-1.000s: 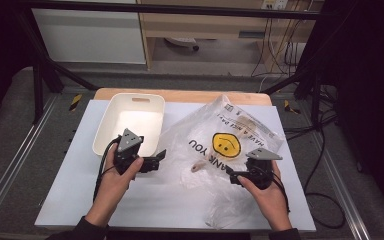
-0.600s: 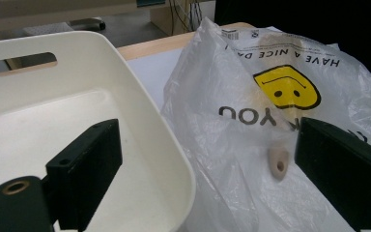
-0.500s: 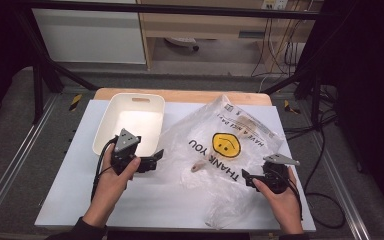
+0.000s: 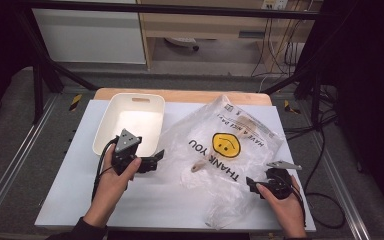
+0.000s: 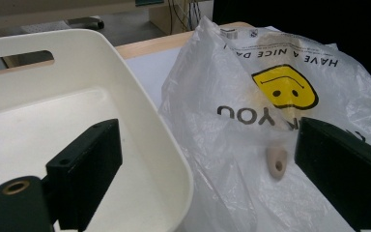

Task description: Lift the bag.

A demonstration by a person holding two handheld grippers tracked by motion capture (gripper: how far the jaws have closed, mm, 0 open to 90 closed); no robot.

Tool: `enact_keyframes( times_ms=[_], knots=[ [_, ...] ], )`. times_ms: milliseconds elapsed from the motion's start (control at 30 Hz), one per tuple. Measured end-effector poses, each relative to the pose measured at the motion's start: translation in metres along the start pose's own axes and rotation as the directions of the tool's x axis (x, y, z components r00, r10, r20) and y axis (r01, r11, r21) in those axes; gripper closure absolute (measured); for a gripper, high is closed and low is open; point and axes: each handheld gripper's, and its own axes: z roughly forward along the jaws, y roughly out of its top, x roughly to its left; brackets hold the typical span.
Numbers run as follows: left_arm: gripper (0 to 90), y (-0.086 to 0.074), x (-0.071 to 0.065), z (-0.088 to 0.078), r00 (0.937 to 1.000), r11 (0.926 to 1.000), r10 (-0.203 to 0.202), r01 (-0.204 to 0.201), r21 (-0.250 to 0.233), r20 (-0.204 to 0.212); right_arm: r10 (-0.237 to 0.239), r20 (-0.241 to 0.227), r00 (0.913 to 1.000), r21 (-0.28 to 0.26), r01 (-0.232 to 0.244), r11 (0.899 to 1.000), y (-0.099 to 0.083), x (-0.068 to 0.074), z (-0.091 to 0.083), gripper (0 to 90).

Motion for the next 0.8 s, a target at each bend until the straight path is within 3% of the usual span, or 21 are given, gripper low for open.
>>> enact_keyframes(
  times_ms=[267,500,600,800],
  knots=[
    [9.5,-0.002,0.006,0.001,0.9996,1.0,-0.004,0.004,0.001,-0.029,-0.033,-0.007,0.9994,0.088,0.034,0.996,-0.01,0.008,0.005,7.0],
    [10.0,-0.002,0.009,0.0,0.9993,0.9999,-0.01,0.009,-0.008,-0.037,-0.121,0.016,0.9926,0.092,0.119,0.989,-0.011,0.025,0.011,7.8],
    [10.0,-0.003,0.008,-0.001,0.9992,0.9999,-0.011,0.011,-0.007,-0.039,-0.137,0.006,0.9905,0.079,0.136,0.987,-0.011,0.029,0.011,15.8],
    [10.0,0.0,0.009,-0.003,0.999,0.9998,-0.014,0.013,-0.018,-0.041,-0.158,-0.02,0.9873,0.037,0.159,0.987,-0.012,0.032,0.008,43.3]
  ],
)
